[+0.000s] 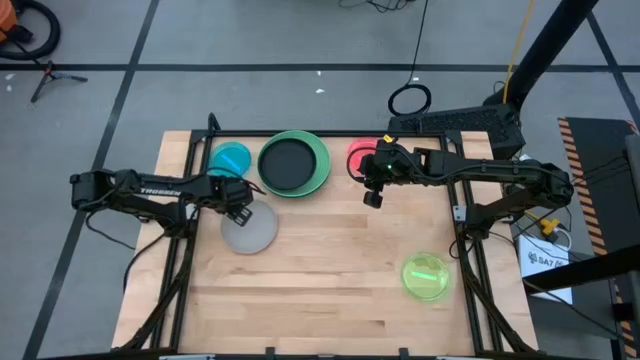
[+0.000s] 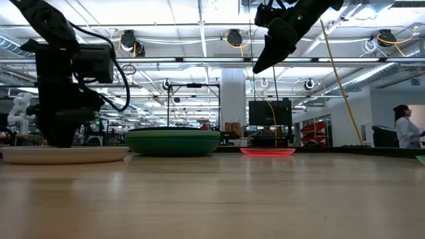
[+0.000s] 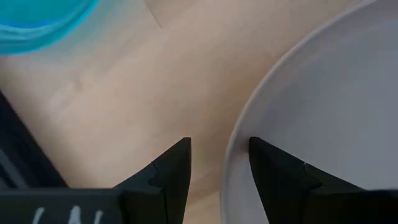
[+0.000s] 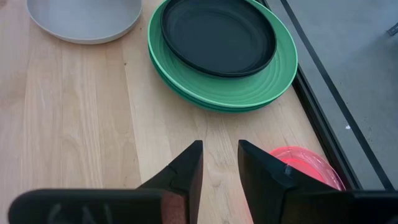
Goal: Stack plastic plates
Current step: Stack the gray plate on the black plate
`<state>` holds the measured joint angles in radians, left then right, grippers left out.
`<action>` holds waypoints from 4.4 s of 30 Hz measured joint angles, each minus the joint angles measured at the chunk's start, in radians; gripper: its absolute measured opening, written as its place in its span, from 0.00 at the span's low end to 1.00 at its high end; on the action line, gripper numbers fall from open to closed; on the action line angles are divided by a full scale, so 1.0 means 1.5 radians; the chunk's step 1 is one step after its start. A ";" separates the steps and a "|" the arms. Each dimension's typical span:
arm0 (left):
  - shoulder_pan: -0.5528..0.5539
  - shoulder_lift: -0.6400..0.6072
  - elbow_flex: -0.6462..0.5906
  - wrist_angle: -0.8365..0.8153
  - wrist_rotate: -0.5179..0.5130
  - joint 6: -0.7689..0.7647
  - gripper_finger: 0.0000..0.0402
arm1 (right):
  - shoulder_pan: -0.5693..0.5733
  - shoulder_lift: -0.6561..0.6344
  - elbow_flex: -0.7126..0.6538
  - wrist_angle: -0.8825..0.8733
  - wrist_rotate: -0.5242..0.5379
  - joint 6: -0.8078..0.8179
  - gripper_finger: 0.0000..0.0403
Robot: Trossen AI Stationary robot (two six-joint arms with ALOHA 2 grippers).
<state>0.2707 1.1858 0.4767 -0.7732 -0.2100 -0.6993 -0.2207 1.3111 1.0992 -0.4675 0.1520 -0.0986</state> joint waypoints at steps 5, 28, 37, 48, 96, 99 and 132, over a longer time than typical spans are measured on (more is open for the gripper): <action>-0.011 -0.001 -0.007 0.024 0.009 -0.014 0.42 | 0.000 0.000 0.000 0.000 0.000 0.000 0.23; -0.090 -0.002 -0.007 0.053 0.027 -0.082 0.03 | 0.000 0.000 0.000 0.000 0.000 0.000 0.23; -0.117 -0.029 -0.005 0.052 0.027 -0.099 0.03 | 0.000 0.000 0.000 0.000 0.000 0.000 0.23; -0.151 -0.087 0.083 0.043 0.018 -0.056 0.03 | 0.000 0.000 0.000 0.000 0.000 0.000 0.23; 0.300 0.098 0.387 0.064 -0.010 0.415 0.03 | 0.000 0.000 0.000 0.022 0.000 -0.032 0.23; 0.312 0.126 0.396 0.074 -0.006 0.427 0.03 | 0.000 0.000 0.000 0.022 0.000 -0.032 0.23; 0.320 0.168 0.398 0.120 0.032 0.399 0.07 | 0.000 0.000 0.000 0.022 0.000 -0.035 0.23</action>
<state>0.7506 1.4372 1.0733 -0.5928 -0.1616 -0.1001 -0.2211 1.3113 1.0992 -0.4351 0.1524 -0.1509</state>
